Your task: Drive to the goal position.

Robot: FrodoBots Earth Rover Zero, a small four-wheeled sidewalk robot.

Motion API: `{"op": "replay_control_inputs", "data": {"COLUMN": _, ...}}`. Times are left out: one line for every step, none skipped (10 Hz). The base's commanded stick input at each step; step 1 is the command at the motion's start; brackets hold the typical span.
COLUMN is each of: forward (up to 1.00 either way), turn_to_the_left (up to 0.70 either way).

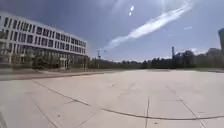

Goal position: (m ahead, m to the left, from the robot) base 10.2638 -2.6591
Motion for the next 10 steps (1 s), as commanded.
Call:
{"op": "replay_control_inputs", "data": {"forward": 0.7, "turn_to_the_left": -0.01}}
{"op": "replay_control_inputs", "data": {"forward": 0.7, "turn_to_the_left": -0.01}}
{"op": "replay_control_inputs", "data": {"forward": 0.7, "turn_to_the_left": -0.01}}
{"op": "replay_control_inputs", "data": {"forward": 0.7, "turn_to_the_left": -0.01}}
{"op": "replay_control_inputs", "data": {"forward": 0.7, "turn_to_the_left": -0.01}}
{"op": "replay_control_inputs", "data": {"forward": 0.7, "turn_to_the_left": -0.01}}
{"op": "replay_control_inputs", "data": {"forward": 0.7, "turn_to_the_left": -0.01}}
{"op": "replay_control_inputs", "data": {"forward": 0.7, "turn_to_the_left": -0.01}}
{"op": "replay_control_inputs", "data": {"forward": 0.7, "turn_to_the_left": -0.01}}
{"op": "replay_control_inputs", "data": {"forward": 0.7, "turn_to_the_left": -0.01}}
